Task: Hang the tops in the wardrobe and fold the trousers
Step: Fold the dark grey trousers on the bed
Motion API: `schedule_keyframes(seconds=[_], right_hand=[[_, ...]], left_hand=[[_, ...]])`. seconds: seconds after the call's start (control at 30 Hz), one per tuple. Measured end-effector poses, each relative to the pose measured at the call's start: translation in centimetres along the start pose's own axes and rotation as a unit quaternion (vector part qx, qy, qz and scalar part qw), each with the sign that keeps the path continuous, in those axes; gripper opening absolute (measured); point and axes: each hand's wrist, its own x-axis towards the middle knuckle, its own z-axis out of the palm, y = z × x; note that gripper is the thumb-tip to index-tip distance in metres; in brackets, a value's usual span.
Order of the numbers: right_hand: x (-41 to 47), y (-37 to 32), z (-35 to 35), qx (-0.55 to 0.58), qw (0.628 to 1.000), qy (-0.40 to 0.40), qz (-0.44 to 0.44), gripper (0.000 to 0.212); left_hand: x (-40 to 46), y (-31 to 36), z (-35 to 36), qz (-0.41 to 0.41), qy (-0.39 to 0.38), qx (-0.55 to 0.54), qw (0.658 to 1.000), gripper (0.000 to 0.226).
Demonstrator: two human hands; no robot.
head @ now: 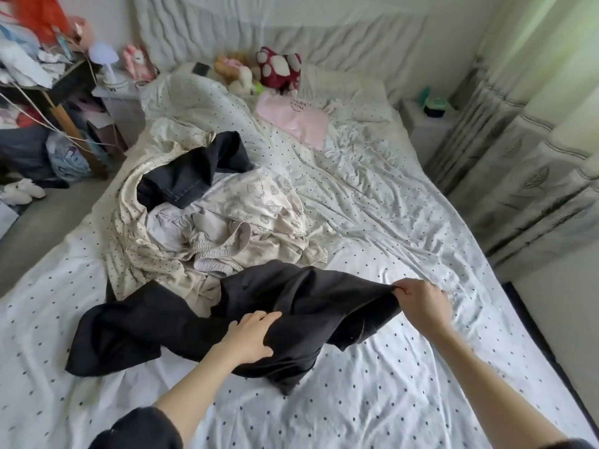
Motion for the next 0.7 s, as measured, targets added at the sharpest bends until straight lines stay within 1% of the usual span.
schedule_keyframes(seconds=[0.03, 0.1, 0.17, 0.2, 0.27, 0.3, 0.33, 0.4, 0.43, 0.47, 0.5, 0.57, 0.6, 0.63, 0.67, 0.7], right_hand=[[0.1, 0.0, 0.6, -0.027, 0.999, -0.029, -0.002, 0.034], [0.2, -0.6, 2.0, -0.073, 0.994, -0.082, -0.020, 0.043], [0.1, -1.9, 3.7, -0.097, 0.988, -0.099, -0.060, 0.044], [-0.1, -2.8, 4.7, -0.111, 0.984, -0.104, -0.089, 0.042], [-0.1, -4.4, 6.9, -0.132, 0.972, -0.119, -0.153, 0.034], [0.1, -5.2, 7.8, -0.130, 0.967, -0.130, -0.177, 0.031], [0.3, -6.1, 8.6, -0.123, 0.962, -0.146, -0.195, 0.030], [1.1, -7.8, 9.9, -0.095, 0.955, -0.168, -0.223, 0.031], [1.8, -9.0, 10.9, -0.083, 0.951, -0.173, -0.242, 0.032], [2.5, -10.2, 11.9, -0.078, 0.947, -0.180, -0.256, 0.032], [3.0, -11.5, 13.0, -0.077, 0.941, -0.192, -0.268, 0.033], [3.3, -13.6, 14.9, -0.080, 0.928, -0.220, -0.289, 0.036], [3.3, -14.7, 16.3, -0.079, 0.920, -0.241, -0.298, 0.037], [3.3, -15.5, 17.1, -0.071, 0.916, -0.254, -0.304, 0.039], [3.3, -16.1, 17.9, -0.056, 0.912, -0.263, -0.309, 0.040], [3.4, -16.5, 18.5, -0.035, 0.911, -0.269, -0.309, 0.041]], left_hand=[[0.1, -0.5, 0.6, -0.021, -0.012, 0.001, 1.000, 0.070], [0.1, -1.0, 1.2, -0.046, -0.020, 0.006, 0.999, 0.056], [-0.1, -0.9, 1.5, -0.023, -0.042, -0.006, 0.999, 0.035], [-0.2, -0.7, 1.8, -0.004, -0.063, -0.035, 0.997, 0.028], [-0.6, -0.6, 2.4, 0.007, -0.094, -0.115, 0.989, 0.026], [-0.6, -0.9, 2.5, -0.005, -0.072, -0.153, 0.986, 0.026], [-0.5, -1.5, 2.3, -0.027, -0.023, -0.172, 0.984, 0.027], [-0.1, -3.9, 2.1, -0.087, 0.086, -0.162, 0.979, 0.029], [0.1, -5.3, 2.0, -0.119, 0.124, -0.159, 0.972, 0.032], [0.4, -6.8, 1.7, -0.143, 0.144, -0.157, 0.967, 0.037], [0.6, -8.0, 1.3, -0.160, 0.146, -0.158, 0.963, 0.043], [1.0, -9.4, 1.0, -0.188, 0.108, -0.192, 0.957, 0.059], [1.4, -10.1, 1.5, -0.210, 0.067, -0.247, 0.943, 0.069], [1.9, -10.3, 2.0, -0.222, 0.036, -0.319, 0.921, 0.079], [2.5, -10.6, 2.6, -0.251, 0.013, -0.397, 0.883, 0.092], [3.1, -11.0, 3.6, -0.277, 0.019, -0.450, 0.849, 0.106]])
